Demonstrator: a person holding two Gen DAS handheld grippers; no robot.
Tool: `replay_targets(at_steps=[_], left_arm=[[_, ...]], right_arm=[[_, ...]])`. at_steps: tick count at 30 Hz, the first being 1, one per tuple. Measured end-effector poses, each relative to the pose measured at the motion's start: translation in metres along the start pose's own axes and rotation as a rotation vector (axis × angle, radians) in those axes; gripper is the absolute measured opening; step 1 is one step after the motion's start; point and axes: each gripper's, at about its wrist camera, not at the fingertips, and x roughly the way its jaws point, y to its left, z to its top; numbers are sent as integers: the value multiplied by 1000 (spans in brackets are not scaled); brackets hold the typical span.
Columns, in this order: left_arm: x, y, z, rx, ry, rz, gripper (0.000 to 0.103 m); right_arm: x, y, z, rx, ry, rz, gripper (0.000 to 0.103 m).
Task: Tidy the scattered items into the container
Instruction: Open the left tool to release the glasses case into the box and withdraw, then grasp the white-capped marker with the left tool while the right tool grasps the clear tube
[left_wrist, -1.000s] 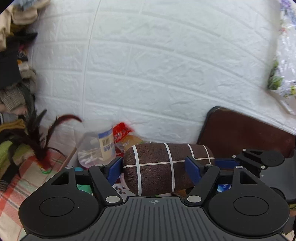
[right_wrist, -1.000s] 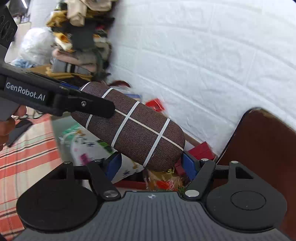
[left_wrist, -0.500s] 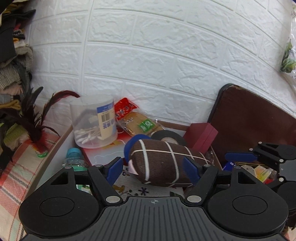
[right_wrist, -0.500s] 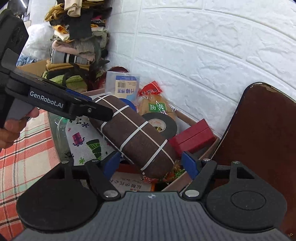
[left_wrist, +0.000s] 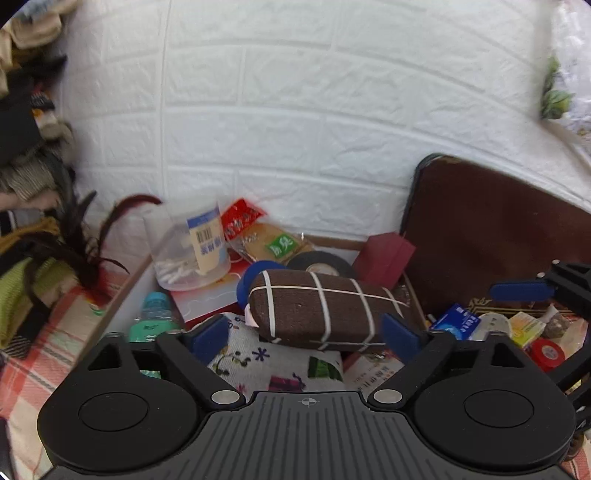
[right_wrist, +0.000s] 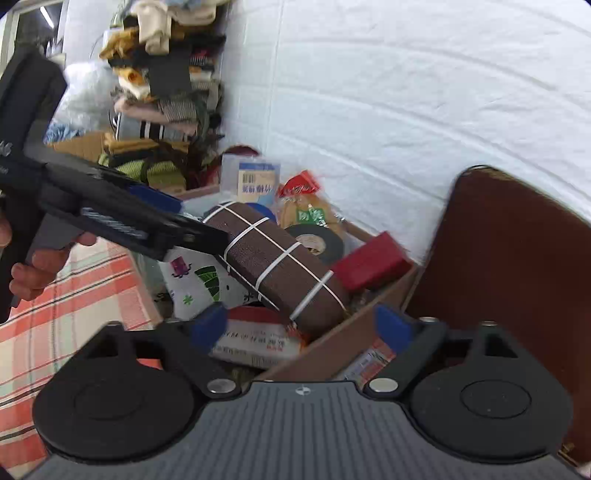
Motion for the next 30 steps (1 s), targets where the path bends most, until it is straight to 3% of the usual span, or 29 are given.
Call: replay_targets(at_steps=[3,8,17,21,27,30], left_arm=[[-33,-25,-21,59,-48,-17,103],[-58,-77,-73,138,-27,-89,103],[-40,-162,-167,55,129,-256,103],[-30,-180,-177,75,172,-265,103],[-27,-180,-162,93,148,-250,103],[-24,-187,-159,115,155,-267,103]], right_arm=[[-36,-6,-20,5,-10,1,101],[-89,-19,-84,31,6,-79,102],[-144,-32,-204,331,94,-216,102],[-166,-37,-251,460,127,-268,102],[-161,-34,-247,454,83,-273,102],[-148,-35,-246,429,103,-323,102]])
